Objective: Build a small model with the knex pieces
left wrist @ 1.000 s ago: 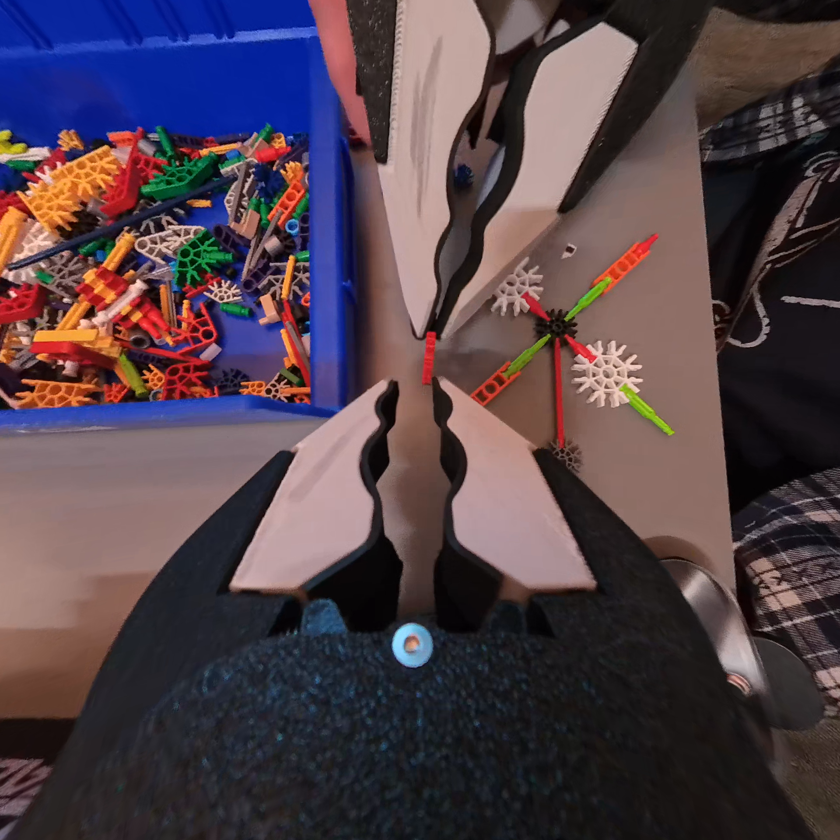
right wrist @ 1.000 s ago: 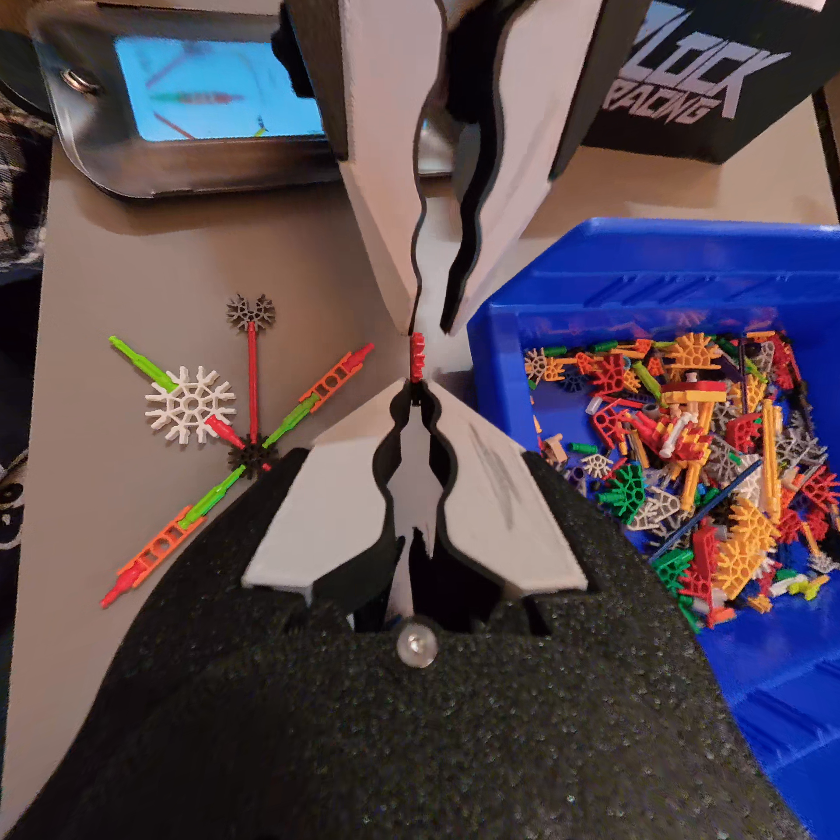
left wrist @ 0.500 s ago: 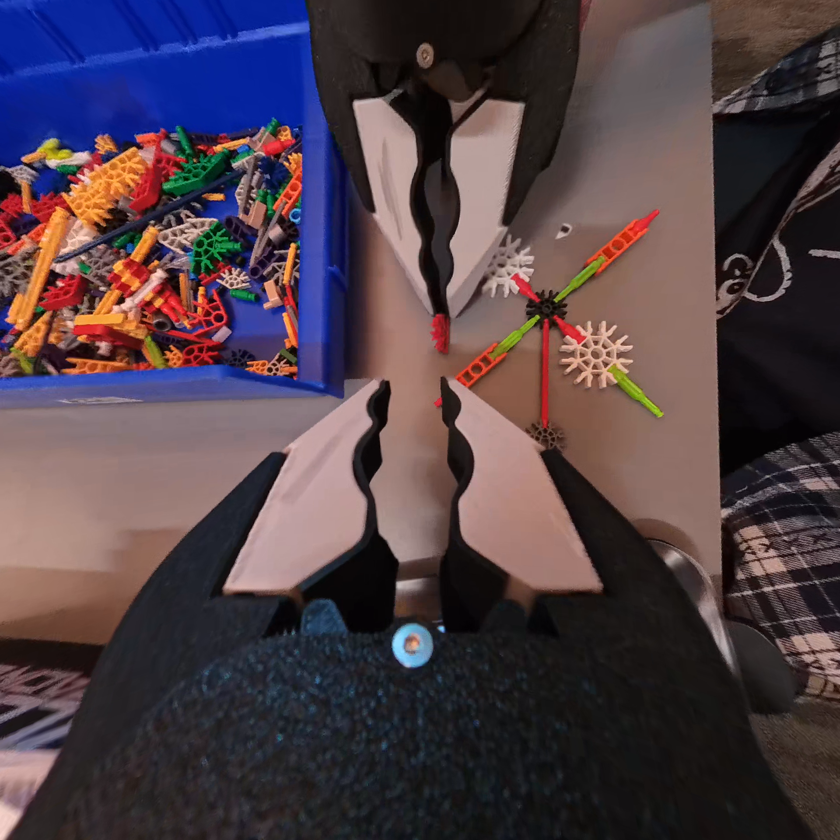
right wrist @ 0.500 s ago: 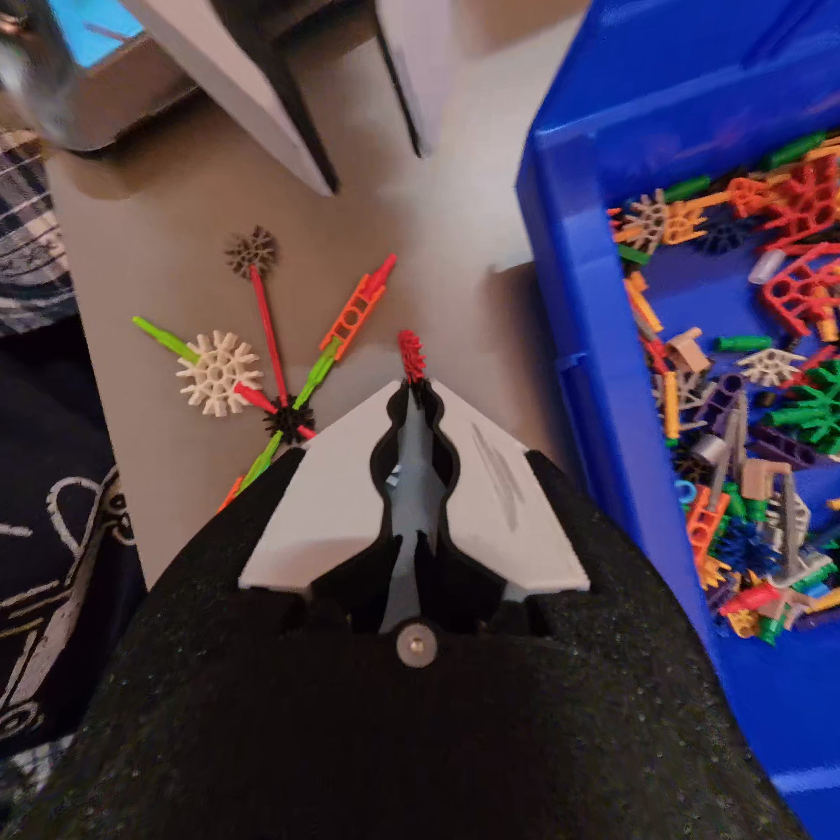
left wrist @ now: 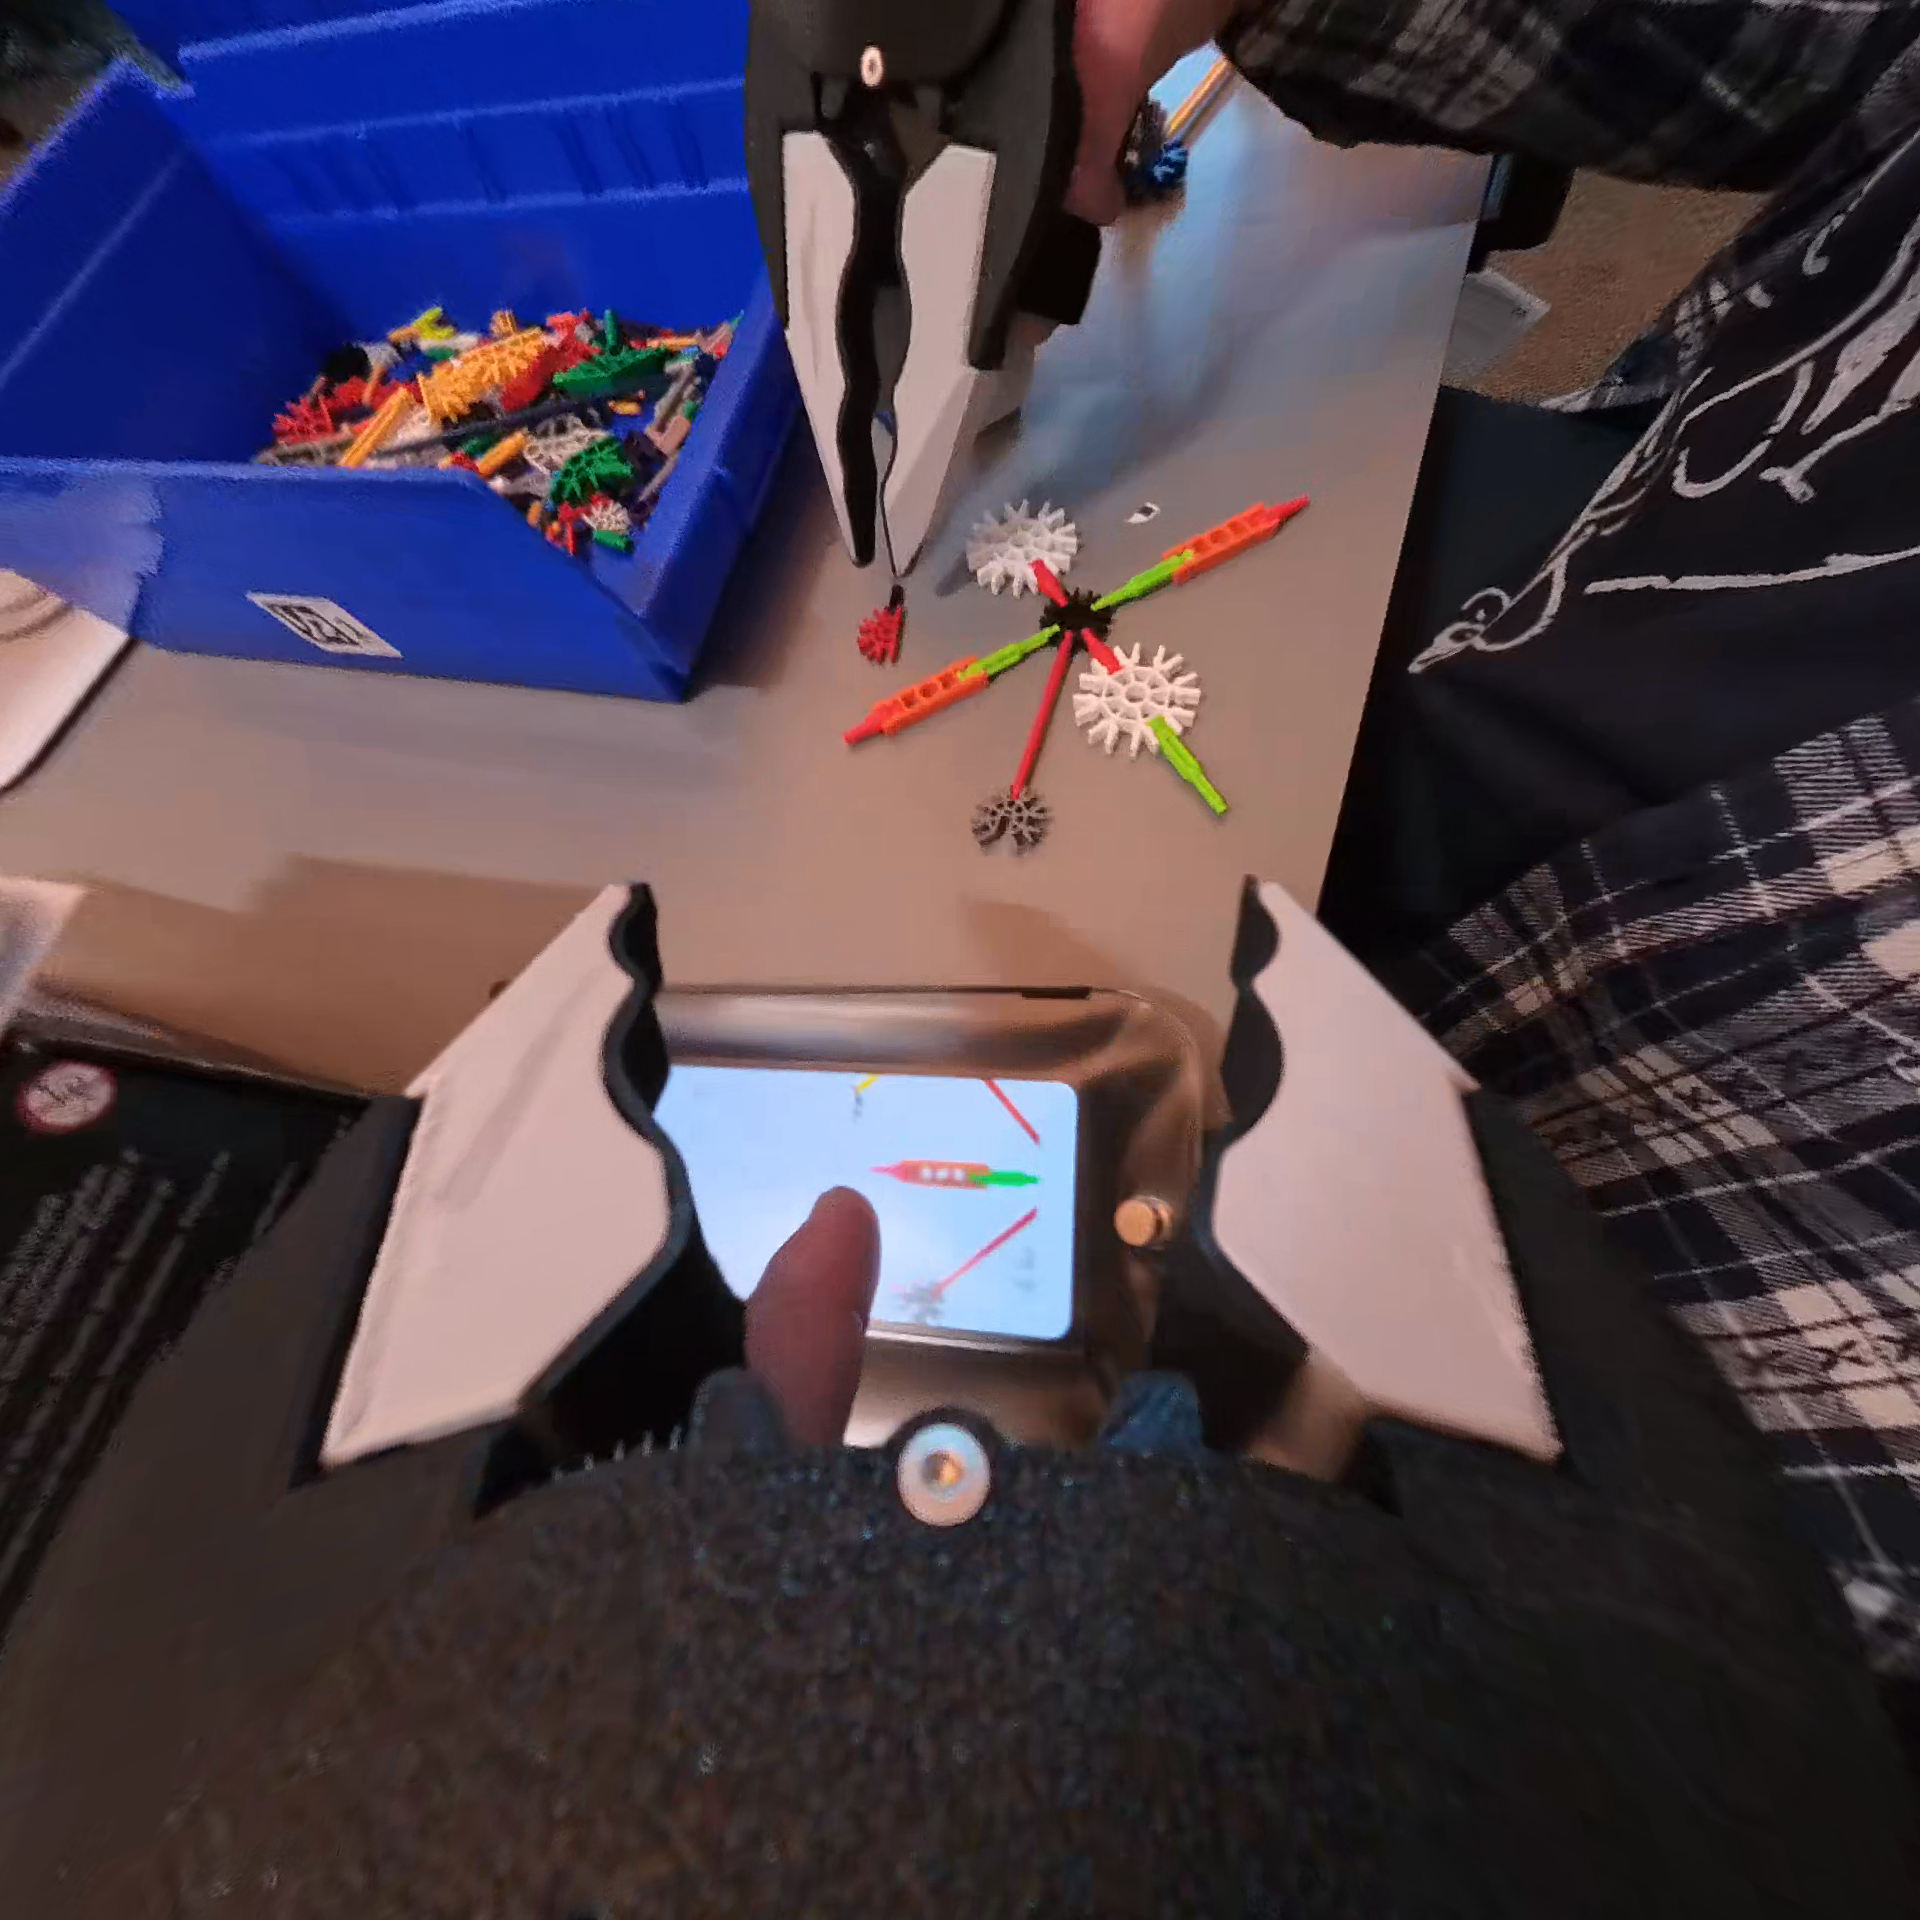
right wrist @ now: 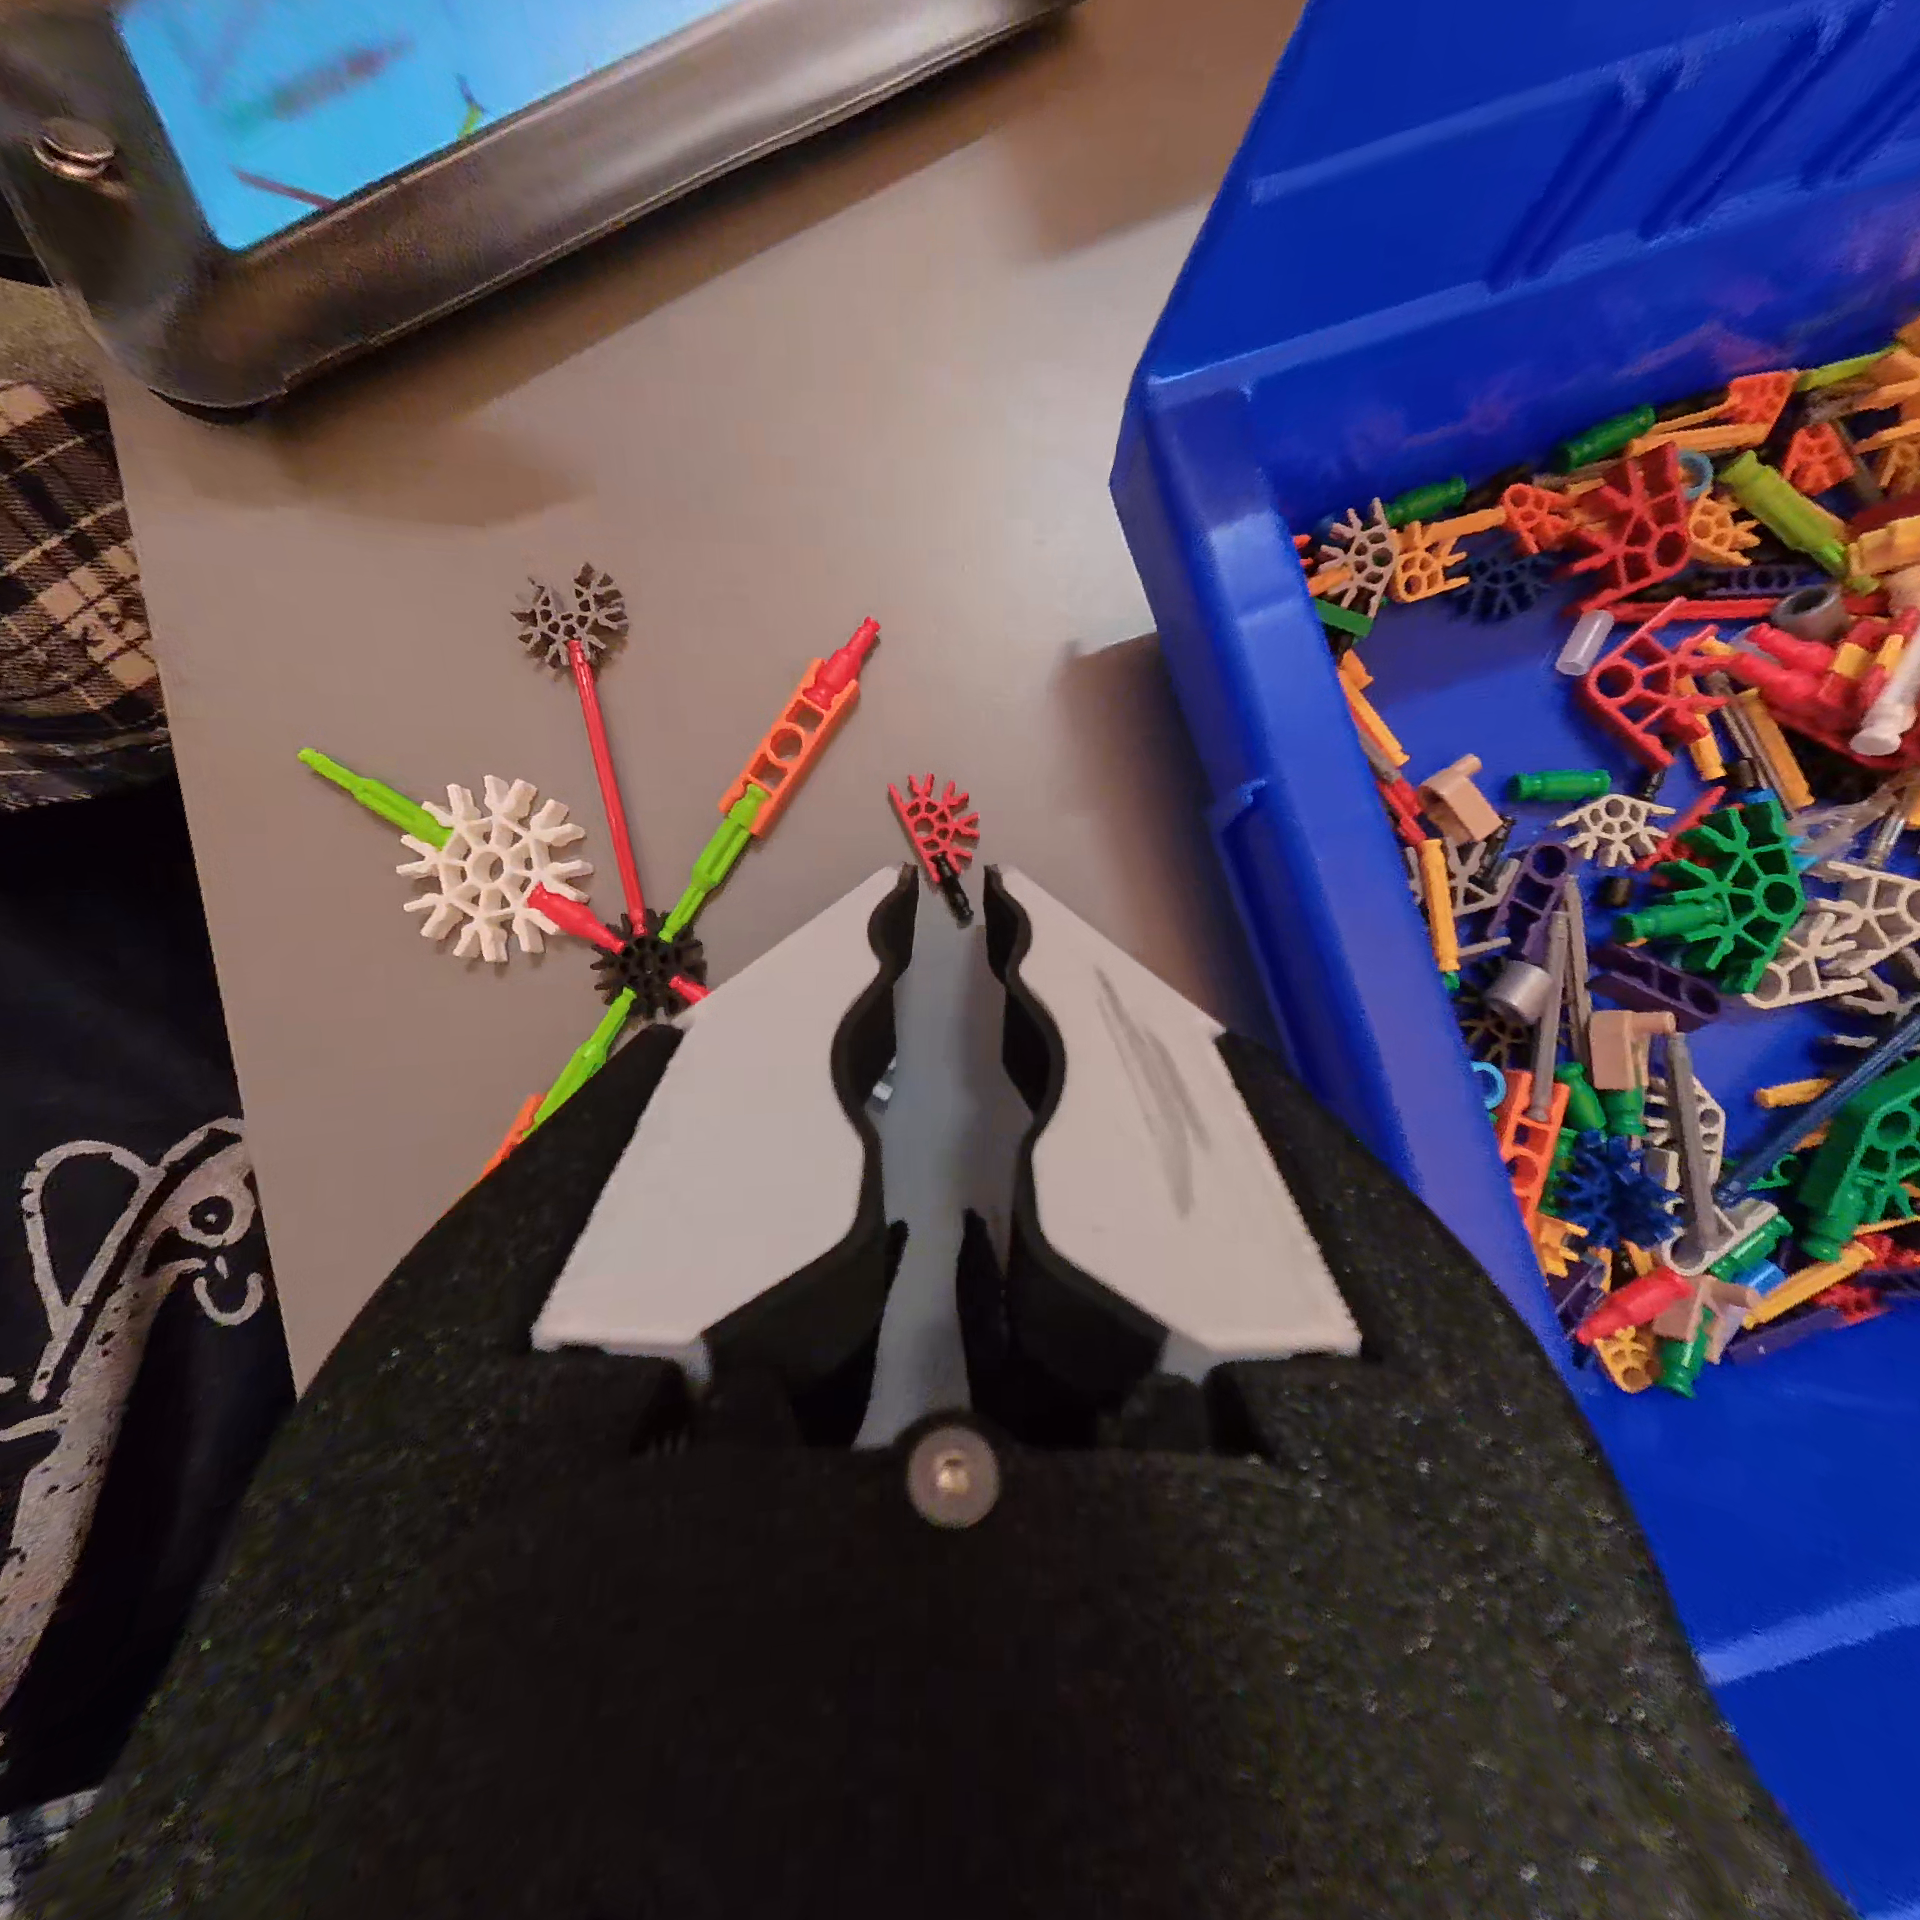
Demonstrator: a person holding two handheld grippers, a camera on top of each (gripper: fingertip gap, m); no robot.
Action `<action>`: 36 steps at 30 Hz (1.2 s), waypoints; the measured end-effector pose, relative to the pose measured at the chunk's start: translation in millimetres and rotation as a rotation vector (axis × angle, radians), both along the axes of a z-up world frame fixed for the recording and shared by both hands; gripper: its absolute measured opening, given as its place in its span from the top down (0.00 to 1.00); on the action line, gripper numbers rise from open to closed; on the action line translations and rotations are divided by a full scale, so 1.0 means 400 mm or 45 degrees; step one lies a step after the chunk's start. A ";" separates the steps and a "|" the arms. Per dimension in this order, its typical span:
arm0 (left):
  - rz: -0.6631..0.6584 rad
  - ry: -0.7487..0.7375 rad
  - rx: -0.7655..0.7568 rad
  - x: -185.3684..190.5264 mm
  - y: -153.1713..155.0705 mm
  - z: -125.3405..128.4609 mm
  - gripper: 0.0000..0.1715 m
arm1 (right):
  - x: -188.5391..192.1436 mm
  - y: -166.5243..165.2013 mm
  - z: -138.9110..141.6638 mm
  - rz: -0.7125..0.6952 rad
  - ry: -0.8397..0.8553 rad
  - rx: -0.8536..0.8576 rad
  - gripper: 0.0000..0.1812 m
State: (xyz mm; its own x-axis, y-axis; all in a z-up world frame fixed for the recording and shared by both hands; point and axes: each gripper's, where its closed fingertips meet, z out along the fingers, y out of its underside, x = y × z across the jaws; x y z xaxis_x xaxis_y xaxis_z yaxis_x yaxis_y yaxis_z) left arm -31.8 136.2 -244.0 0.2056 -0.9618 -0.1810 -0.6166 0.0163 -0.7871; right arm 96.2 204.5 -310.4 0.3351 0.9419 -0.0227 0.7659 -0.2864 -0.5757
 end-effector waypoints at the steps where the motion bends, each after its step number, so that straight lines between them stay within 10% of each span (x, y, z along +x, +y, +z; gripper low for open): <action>1: 0.023 0.000 0.005 -0.001 -0.003 -0.010 0.33 | -0.002 -0.001 -0.001 0.002 0.001 -0.002 0.93; 7: 0.098 0.158 -0.115 -0.007 -0.008 -0.141 0.10 | -0.008 0.003 0.003 -0.008 0.001 0.016 0.93; 15: 0.116 -0.012 0.005 -0.006 0.018 -0.030 0.13 | 0.005 0.004 0.030 -0.010 0.010 0.051 0.94; 21: 0.138 0.219 -0.133 -0.033 0.020 -0.169 0.09 | 0.002 0.006 0.034 -0.009 0.011 0.065 0.94; 36: 0.183 -0.068 0.004 -0.034 0.074 -0.021 0.11 | 0.012 0.009 0.048 -0.017 0.041 0.077 0.92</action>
